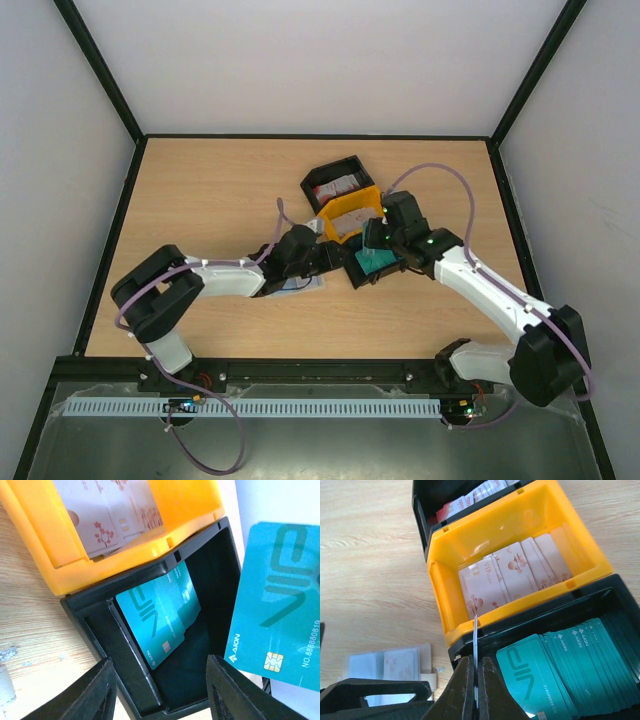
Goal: Put the credit cards into the card holder
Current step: Pick up the credit card from the storage box, then insert the credit card into the card holder.
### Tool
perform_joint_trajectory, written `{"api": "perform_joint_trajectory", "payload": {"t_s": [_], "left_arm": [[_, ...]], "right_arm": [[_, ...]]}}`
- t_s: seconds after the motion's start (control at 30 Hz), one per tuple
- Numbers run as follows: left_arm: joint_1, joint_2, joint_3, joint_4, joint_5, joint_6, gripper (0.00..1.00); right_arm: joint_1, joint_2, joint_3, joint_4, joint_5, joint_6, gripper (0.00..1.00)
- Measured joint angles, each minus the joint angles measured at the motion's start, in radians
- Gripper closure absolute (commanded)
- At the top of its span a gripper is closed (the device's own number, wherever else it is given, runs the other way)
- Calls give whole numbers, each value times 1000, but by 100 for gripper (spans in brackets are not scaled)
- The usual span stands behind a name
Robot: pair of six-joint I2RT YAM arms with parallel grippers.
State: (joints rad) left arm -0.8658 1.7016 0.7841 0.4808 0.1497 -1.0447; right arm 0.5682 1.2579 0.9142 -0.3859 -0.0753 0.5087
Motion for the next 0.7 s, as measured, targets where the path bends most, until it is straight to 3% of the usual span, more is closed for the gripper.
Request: {"api": "perform_joint_trajectory", "payload": {"t_s": [0.23, 0.4, 0.5, 0.7], "left_arm": [[0, -70, 0, -18, -19, 2, 27], [0, -112, 0, 5, 9, 10, 19], [0, -141, -2, 19, 43, 22, 6], [0, -229, -37, 88, 113, 47, 1]], "right_arm": [[-86, -68, -65, 68, -94, 25, 98], [-144, -111, -115, 146, -215, 78, 98], [-167, -156, -138, 191, -296, 123, 98], [-175, -190, -156, 333, -480, 225, 98]]}}
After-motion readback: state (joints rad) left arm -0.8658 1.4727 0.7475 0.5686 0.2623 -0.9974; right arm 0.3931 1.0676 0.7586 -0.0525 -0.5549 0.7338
